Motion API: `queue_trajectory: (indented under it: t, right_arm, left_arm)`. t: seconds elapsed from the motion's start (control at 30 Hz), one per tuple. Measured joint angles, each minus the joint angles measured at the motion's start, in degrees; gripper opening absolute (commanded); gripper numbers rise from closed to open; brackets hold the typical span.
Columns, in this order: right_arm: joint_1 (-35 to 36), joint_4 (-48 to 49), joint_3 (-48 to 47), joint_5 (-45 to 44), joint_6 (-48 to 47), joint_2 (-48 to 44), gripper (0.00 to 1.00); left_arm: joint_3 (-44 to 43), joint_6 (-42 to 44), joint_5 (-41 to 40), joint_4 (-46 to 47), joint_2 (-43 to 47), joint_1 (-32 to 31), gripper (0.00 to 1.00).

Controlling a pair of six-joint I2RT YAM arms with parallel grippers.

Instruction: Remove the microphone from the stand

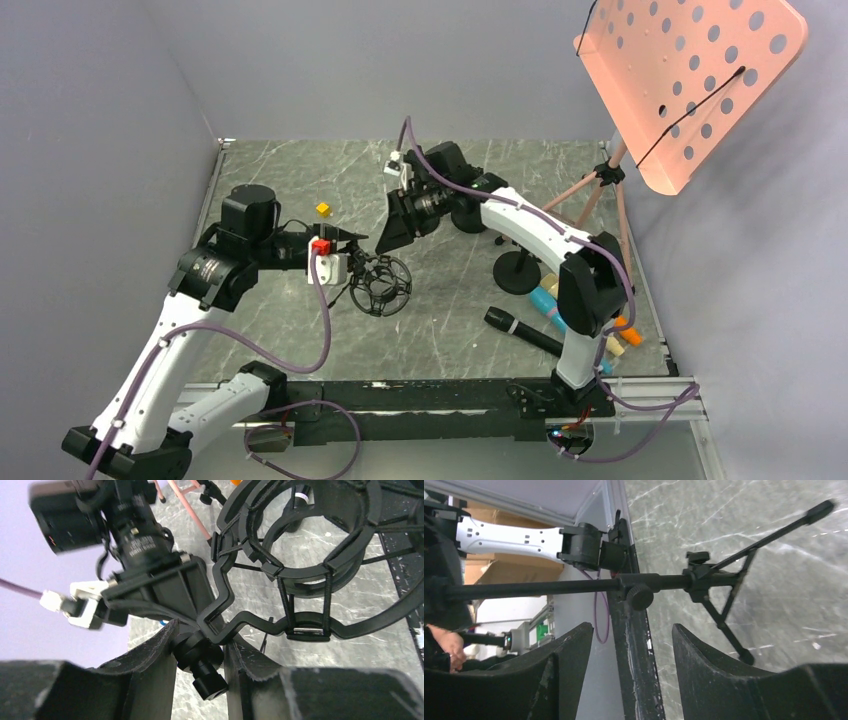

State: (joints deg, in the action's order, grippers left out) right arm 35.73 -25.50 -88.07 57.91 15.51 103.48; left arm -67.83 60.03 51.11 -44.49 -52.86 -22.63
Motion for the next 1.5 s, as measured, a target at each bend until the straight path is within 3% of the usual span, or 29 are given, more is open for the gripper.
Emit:
queue_trajectory:
  t: [0.1,0.33,0.53,0.73,0.93,1.03,1.17,1.33,1.5]
  right_arm:
    - [1.5,0.7,0.0,1.2,1.7,1.9,0.66]
    - [1.5,4.2,1.5,3.8,5.2,4.2,0.49]
    - [1.4,8.6,3.7,7.8,8.3,4.2,0.46]
    - [1.4,12.0,4.5,11.8,10.9,4.5,0.53]
    - [1.0,19.2,7.0,14.5,17.1,5.0,0.51]
    - [0.8,21.0,7.2,14.8,18.8,5.7,0.43]
    - [0.7,23.7,7.3,15.7,20.9,6.3,0.41]
    - [0.6,26.2,8.2,16.2,22.2,6.4,0.15]
    - [0.2,31.4,9.8,17.2,24.8,6.4,0.04]
  left_arm:
    - [1.3,1.1,-0.2,2.6,1.4,-0.9,0.0]
    - [2.2,1.6,0.2,4.5,2.7,-1.1,0.0]
    - [2.2,-1.4,0.3,5.5,2.0,-1.1,0.0]
    - [2.3,-4.0,0.4,7.4,1.3,-1.1,0.0]
    - [2.3,-5.5,0.5,8.4,1.3,-1.2,0.0]
    - [2.3,-6.0,0.5,8.5,1.3,-1.2,0.0]
    - [2.3,-6.8,0.5,8.5,1.3,-1.2,0.0]
    - [2.3,-8.7,0.5,10.0,1.3,-1.2,0.0]
    - [3.0,-13.1,-0.8,12.8,1.7,-1.0,0.0]
